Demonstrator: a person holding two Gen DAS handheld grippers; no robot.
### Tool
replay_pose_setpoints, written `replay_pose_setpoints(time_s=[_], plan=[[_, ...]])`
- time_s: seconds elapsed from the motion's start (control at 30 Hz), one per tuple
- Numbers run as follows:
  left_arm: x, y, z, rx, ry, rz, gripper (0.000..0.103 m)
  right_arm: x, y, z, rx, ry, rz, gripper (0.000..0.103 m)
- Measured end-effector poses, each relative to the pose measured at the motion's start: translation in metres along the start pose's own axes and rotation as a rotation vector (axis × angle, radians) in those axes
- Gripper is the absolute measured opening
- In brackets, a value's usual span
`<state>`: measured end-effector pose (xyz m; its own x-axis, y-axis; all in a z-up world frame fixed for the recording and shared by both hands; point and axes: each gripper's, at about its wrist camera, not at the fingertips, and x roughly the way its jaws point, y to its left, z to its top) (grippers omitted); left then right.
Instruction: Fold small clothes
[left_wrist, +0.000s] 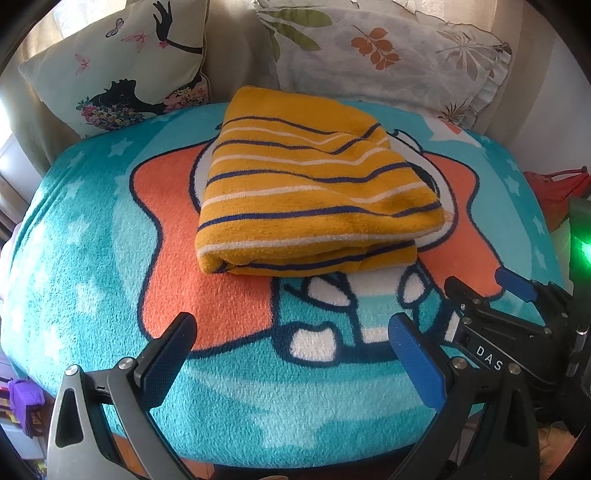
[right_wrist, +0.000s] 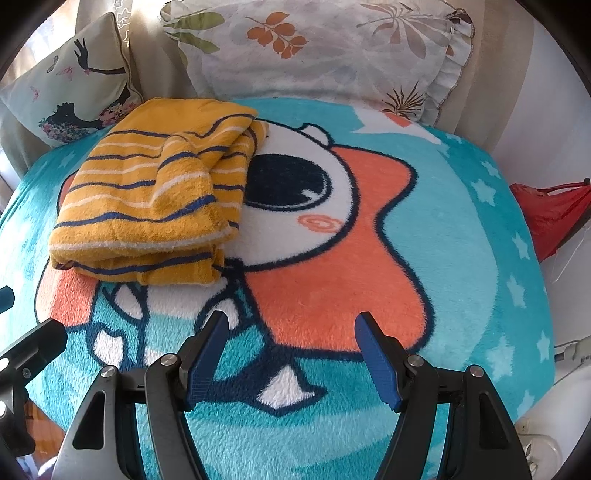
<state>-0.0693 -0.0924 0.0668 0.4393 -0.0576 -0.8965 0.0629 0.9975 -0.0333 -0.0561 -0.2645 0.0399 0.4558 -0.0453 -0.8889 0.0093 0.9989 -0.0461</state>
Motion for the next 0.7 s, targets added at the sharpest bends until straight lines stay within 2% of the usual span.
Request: replay_pose_setpoints(time_s=[0.7], plan=[[-0.0014, -0.0020, -0.0033, 0.000, 0.009, -0.001, 0.103, -0.0022, -0.0015, -0.0009, -0.005, -0.004, 0.009, 0.076]])
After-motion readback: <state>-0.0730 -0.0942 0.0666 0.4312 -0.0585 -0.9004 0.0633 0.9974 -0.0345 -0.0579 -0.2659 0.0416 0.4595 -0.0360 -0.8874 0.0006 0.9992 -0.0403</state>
